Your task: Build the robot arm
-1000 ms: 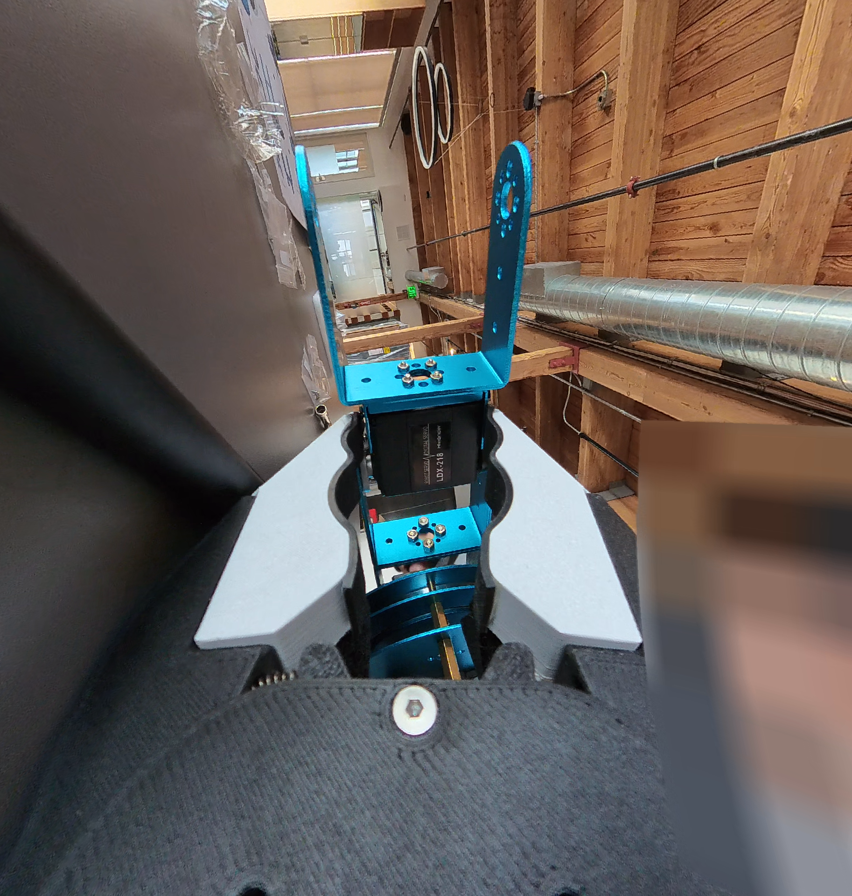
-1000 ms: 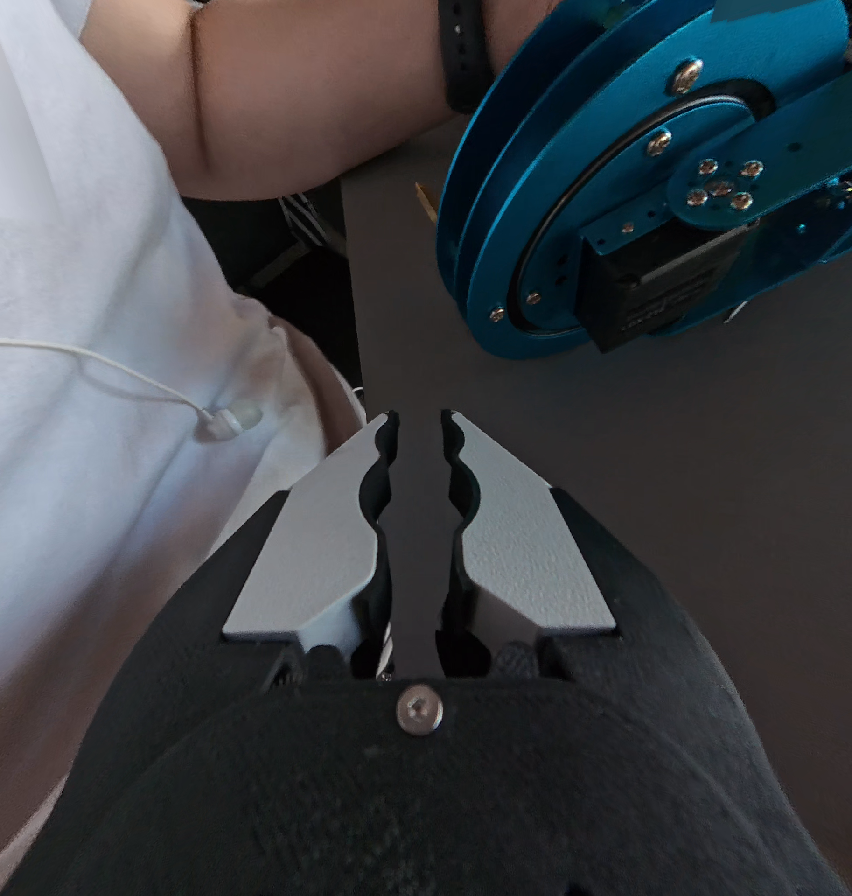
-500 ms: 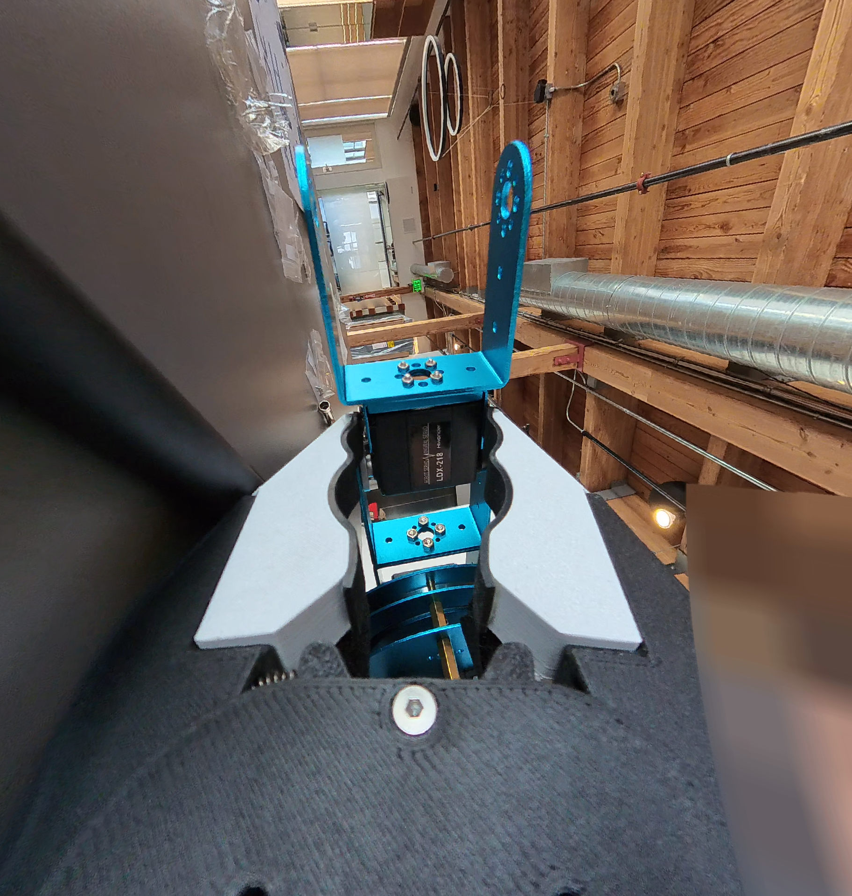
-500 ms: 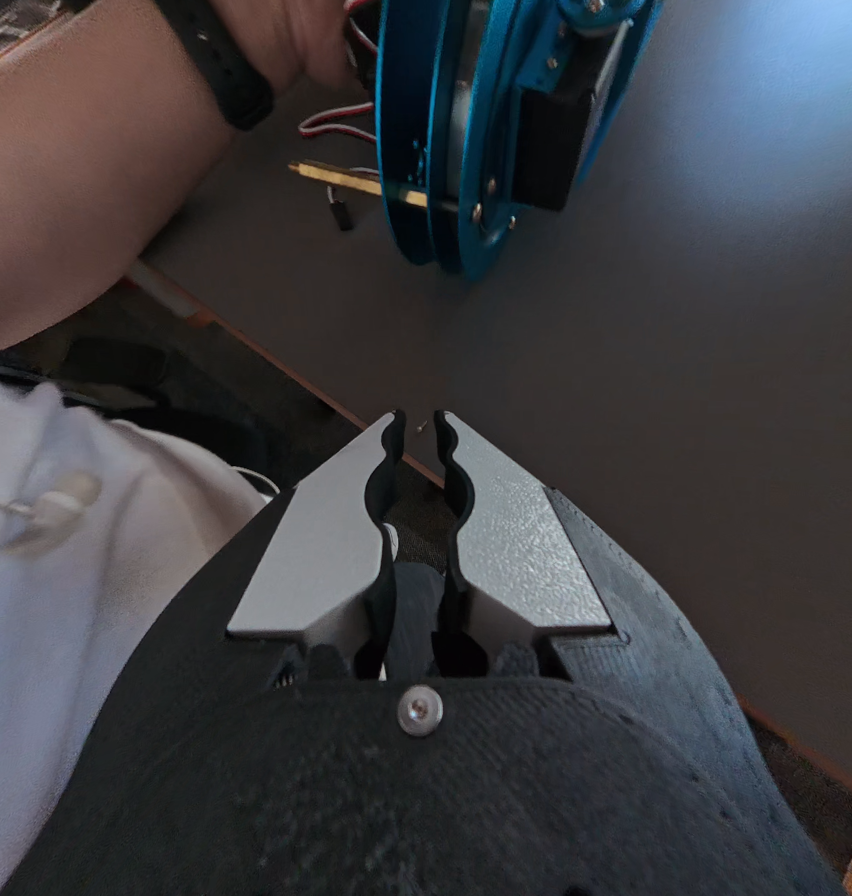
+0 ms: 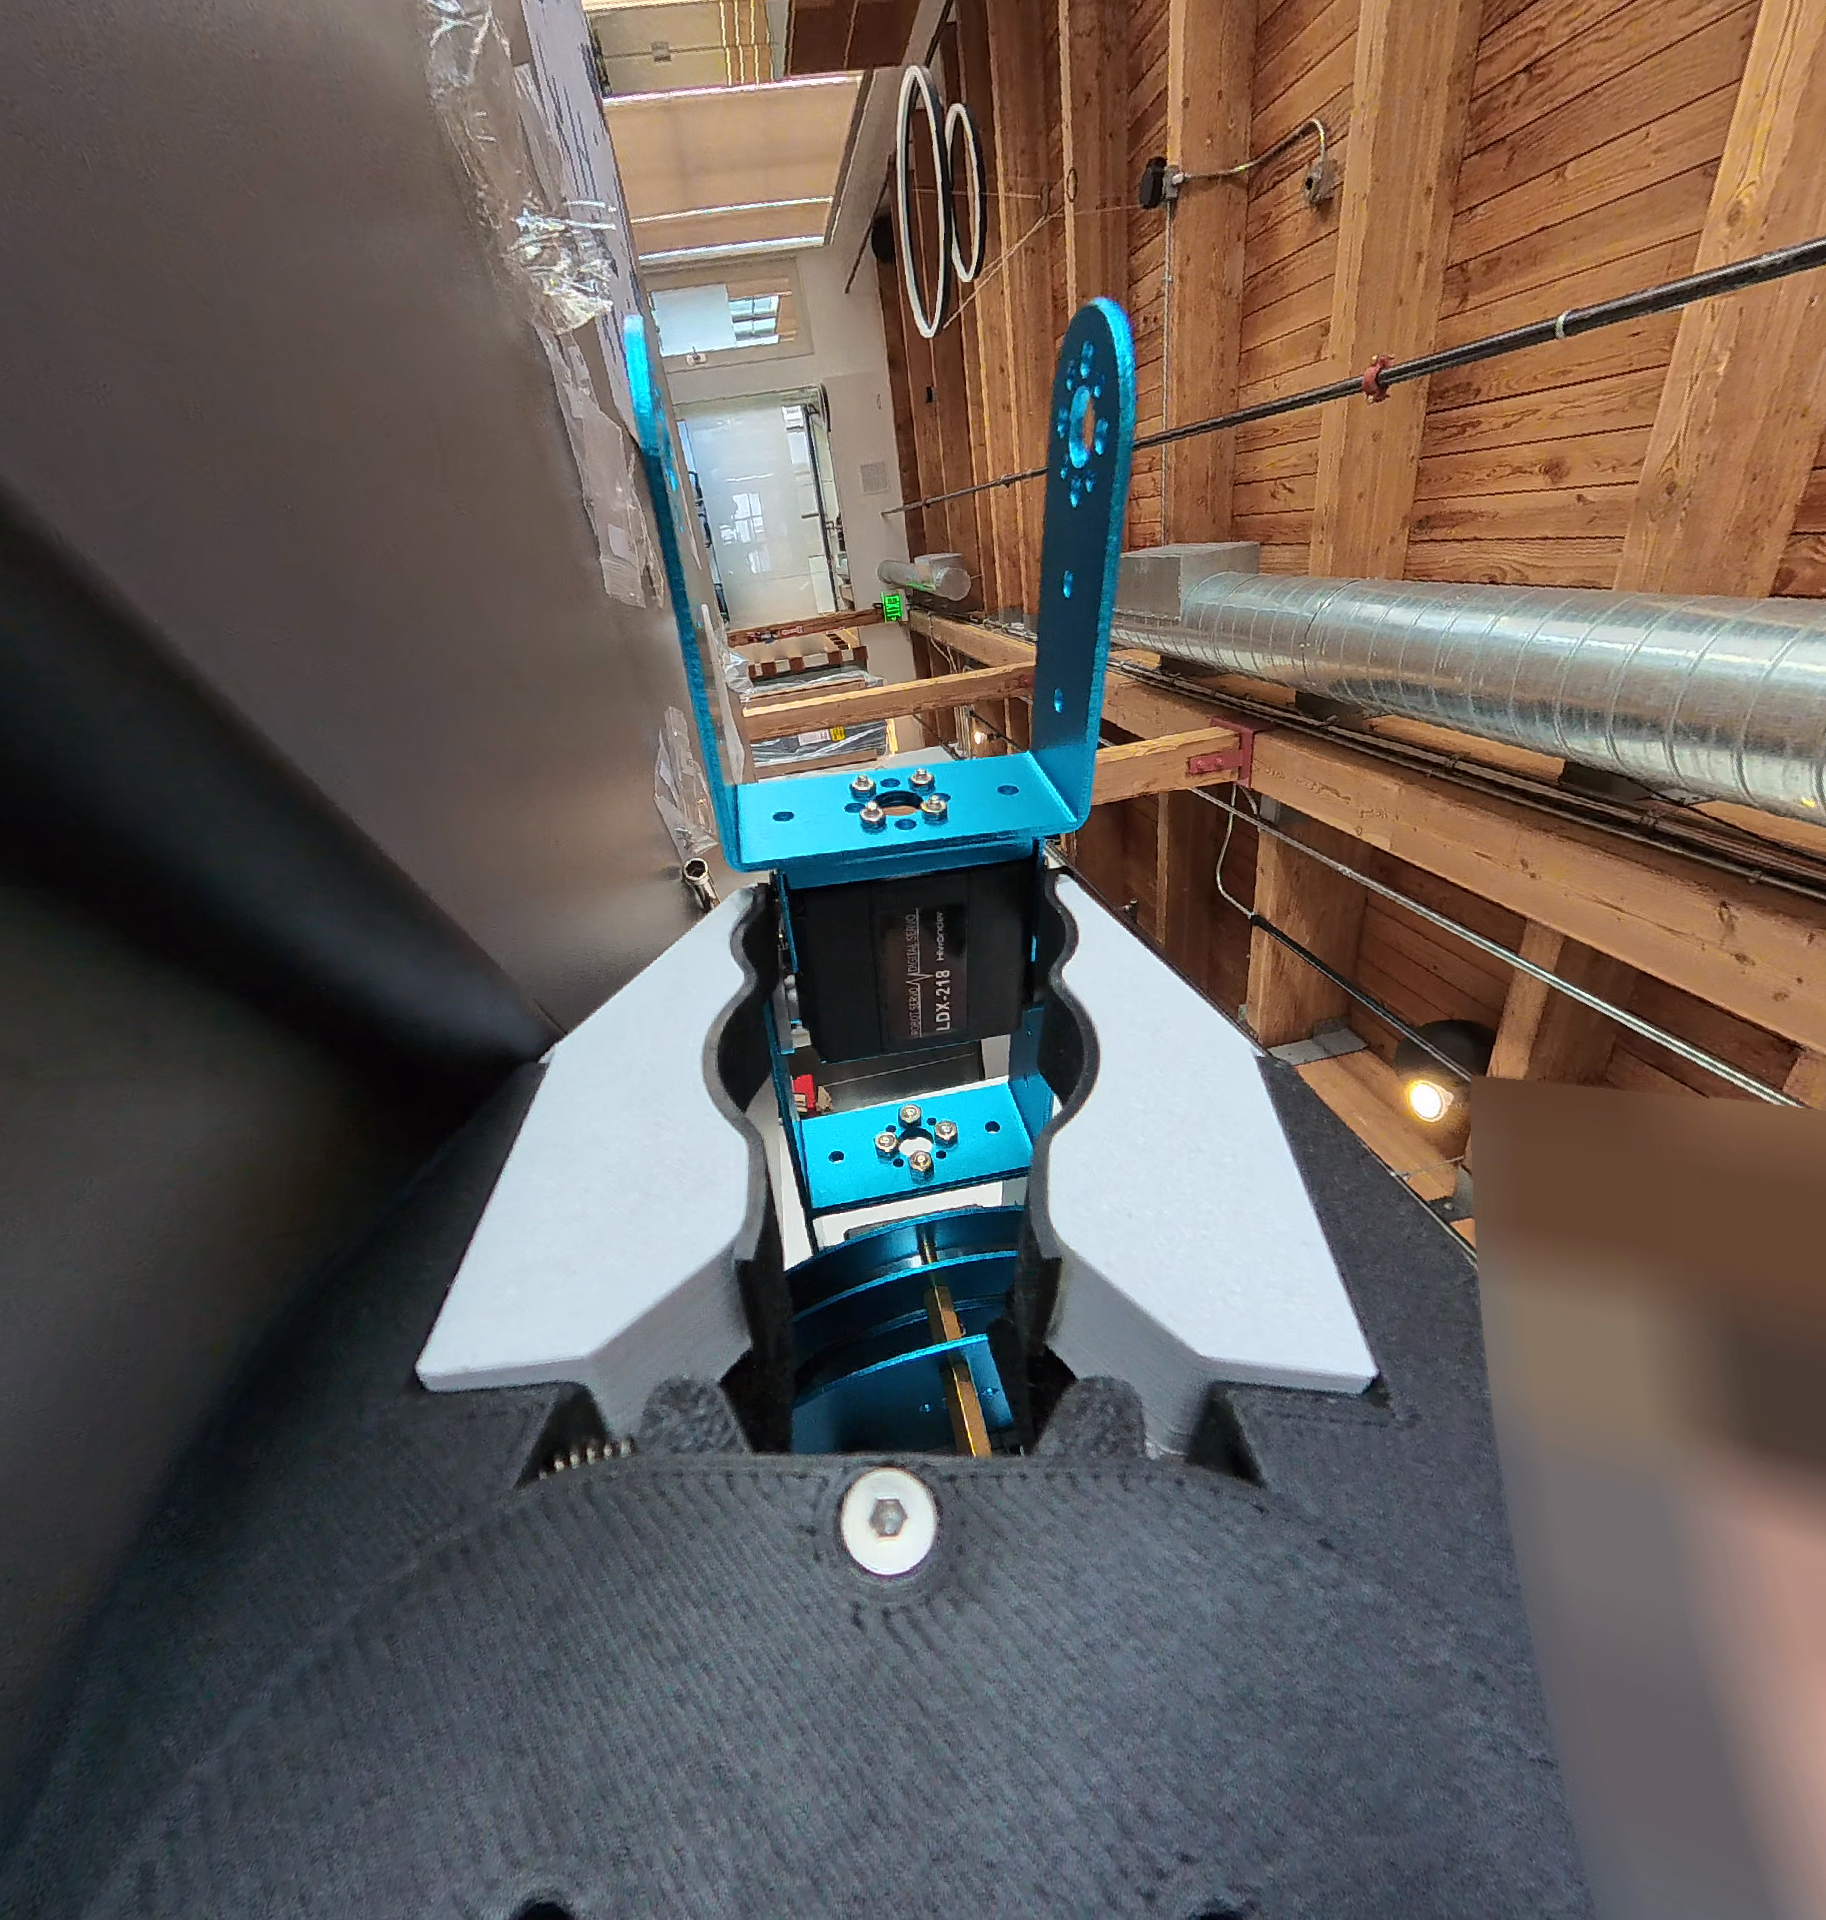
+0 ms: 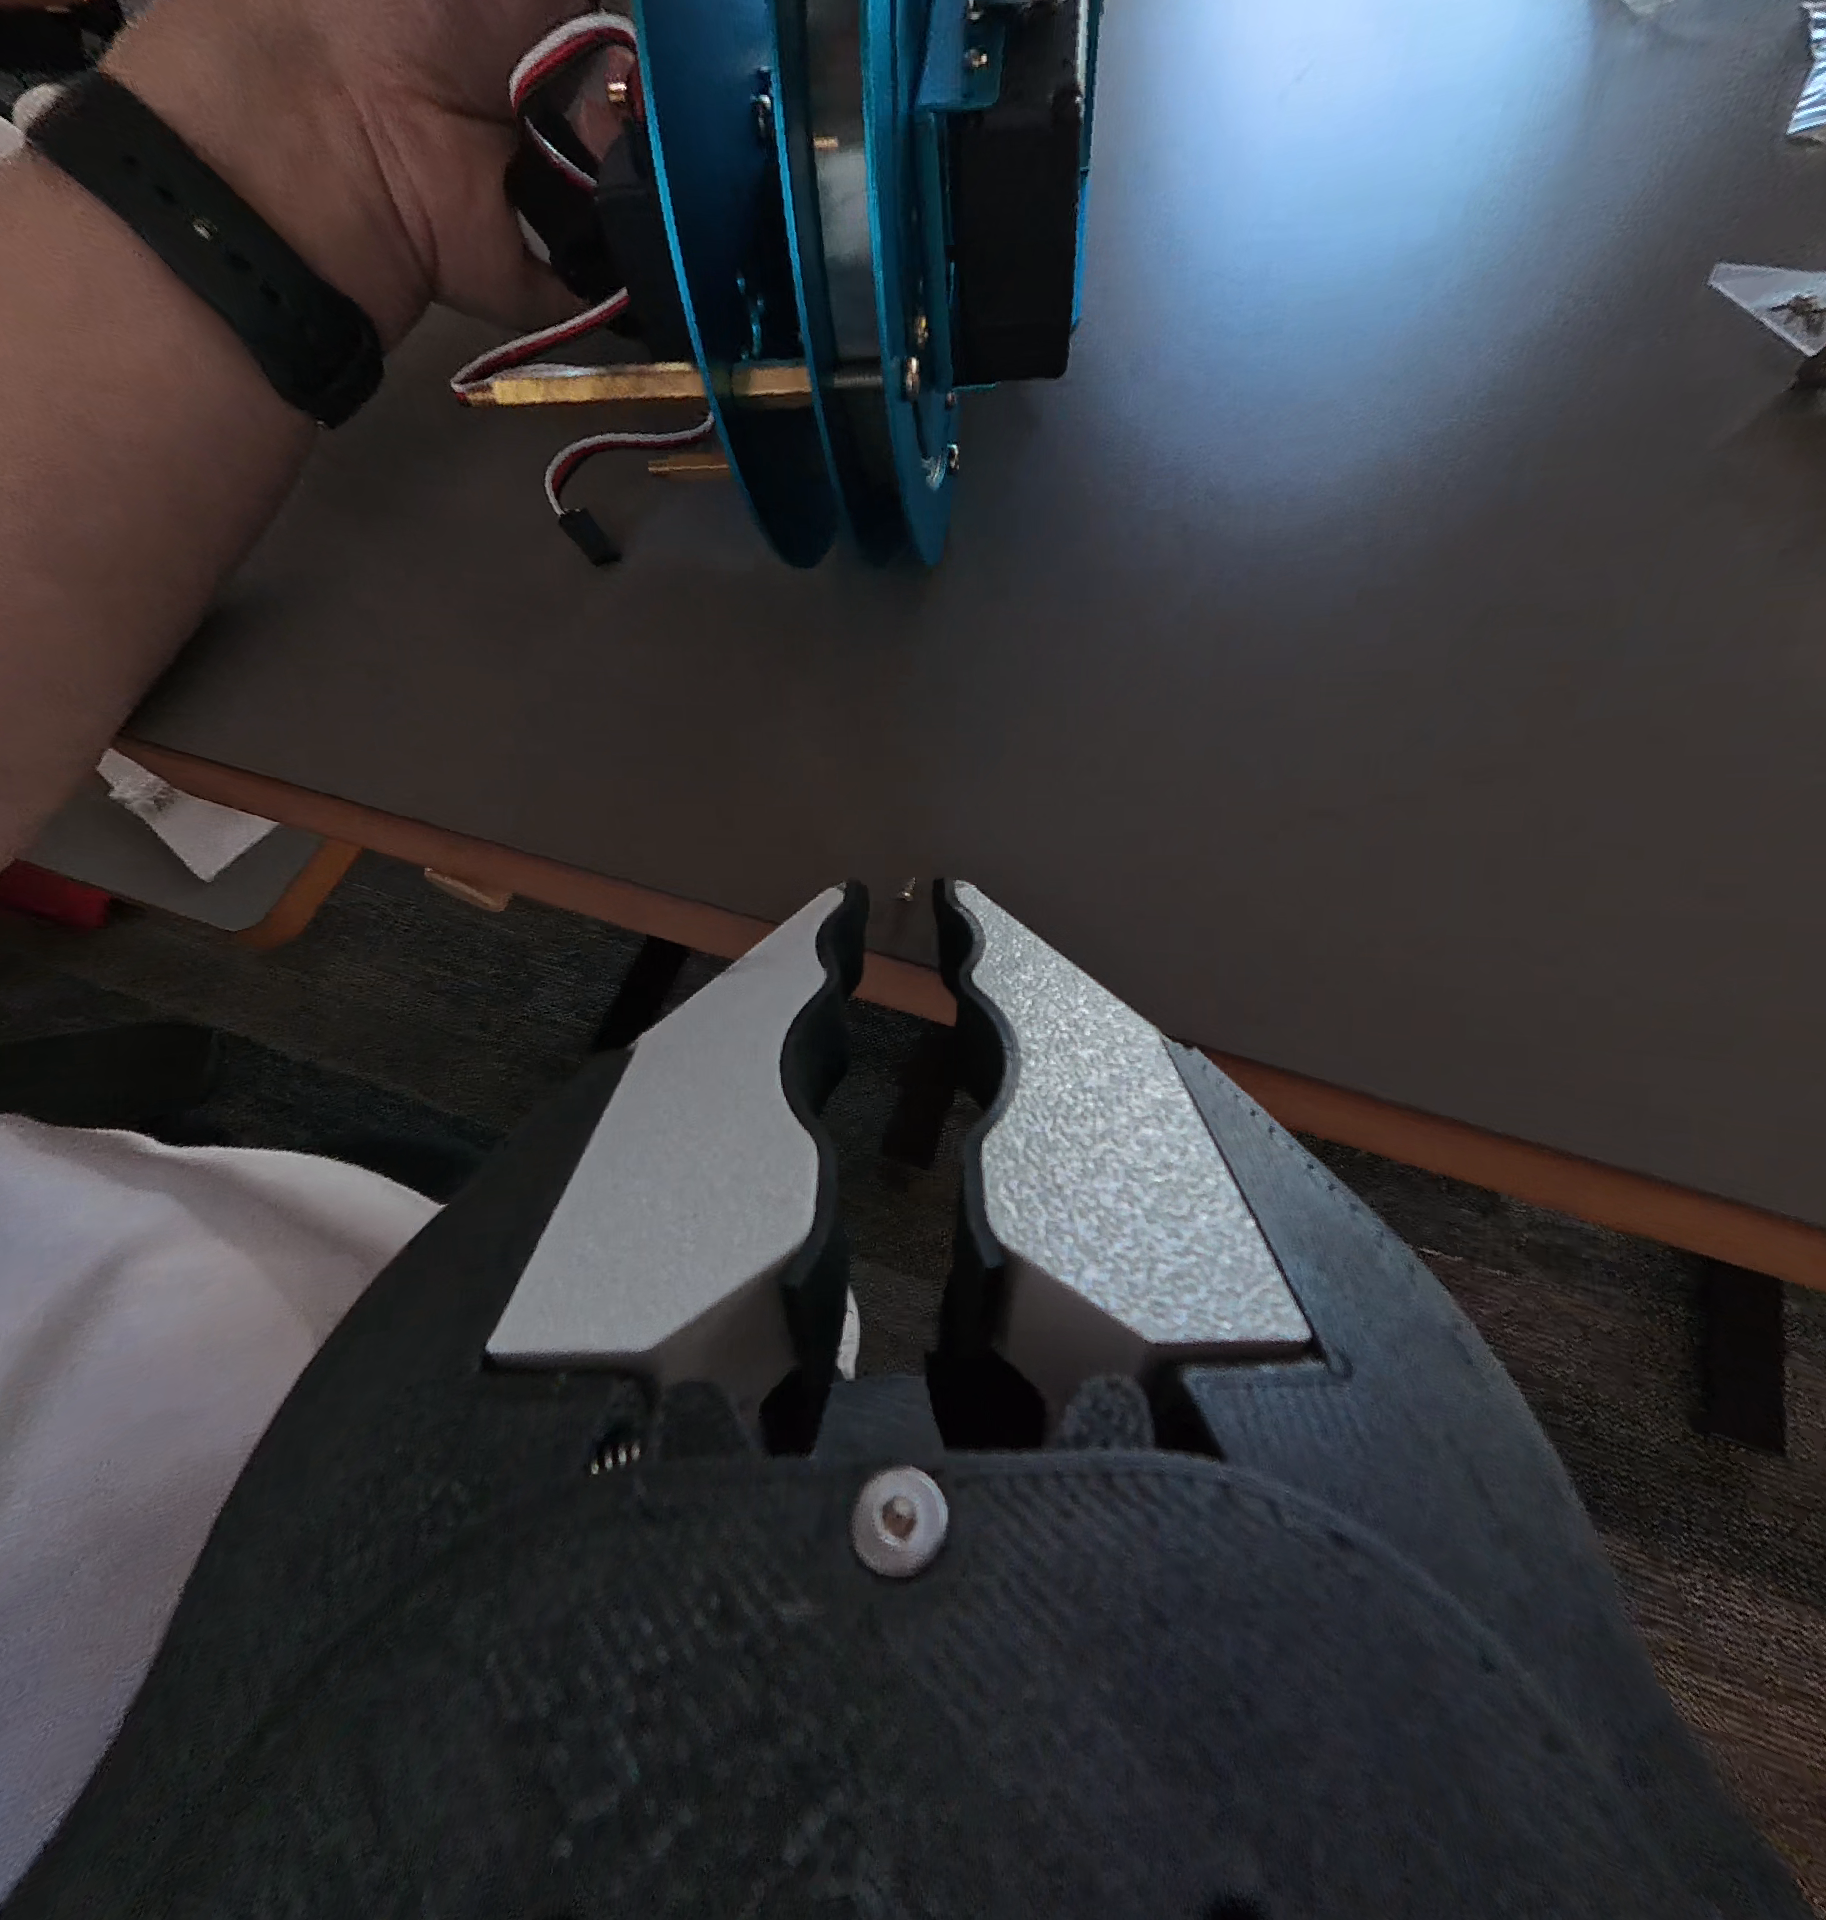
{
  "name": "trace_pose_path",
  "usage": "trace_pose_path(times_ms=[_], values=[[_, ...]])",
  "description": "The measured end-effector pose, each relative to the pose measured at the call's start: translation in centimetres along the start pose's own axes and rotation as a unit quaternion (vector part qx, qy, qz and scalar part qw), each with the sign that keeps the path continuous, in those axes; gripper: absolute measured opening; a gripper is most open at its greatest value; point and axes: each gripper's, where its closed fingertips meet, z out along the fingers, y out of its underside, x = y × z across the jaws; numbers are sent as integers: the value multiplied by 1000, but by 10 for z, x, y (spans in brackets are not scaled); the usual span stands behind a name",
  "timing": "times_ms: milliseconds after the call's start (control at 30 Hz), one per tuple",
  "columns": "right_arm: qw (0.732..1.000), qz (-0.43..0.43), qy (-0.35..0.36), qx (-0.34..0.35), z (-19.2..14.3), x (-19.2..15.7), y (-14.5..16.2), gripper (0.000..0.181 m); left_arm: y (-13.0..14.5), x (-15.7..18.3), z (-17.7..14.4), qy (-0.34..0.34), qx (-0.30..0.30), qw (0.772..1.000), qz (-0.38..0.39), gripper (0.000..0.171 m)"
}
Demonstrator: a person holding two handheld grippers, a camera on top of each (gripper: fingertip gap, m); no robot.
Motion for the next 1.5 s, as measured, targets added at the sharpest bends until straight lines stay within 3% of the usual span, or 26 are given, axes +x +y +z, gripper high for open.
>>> trace_pose_path(times_ms=[400,900,1267,1500], values=[[998,-35,43,13,2,5,0,10,0,1,1,4,0,1000,-1,49],[999,6,-7,43,4,10,-3,2,1,2,1,8,2,1000,-2,49],[997,-40,-40,49,8,20,-22,3,1,2,1,9,1,1000,-3,49],[991,-114,-55,49,9,54,-61,2,1,2,1,9,4,1000,-3,49]])
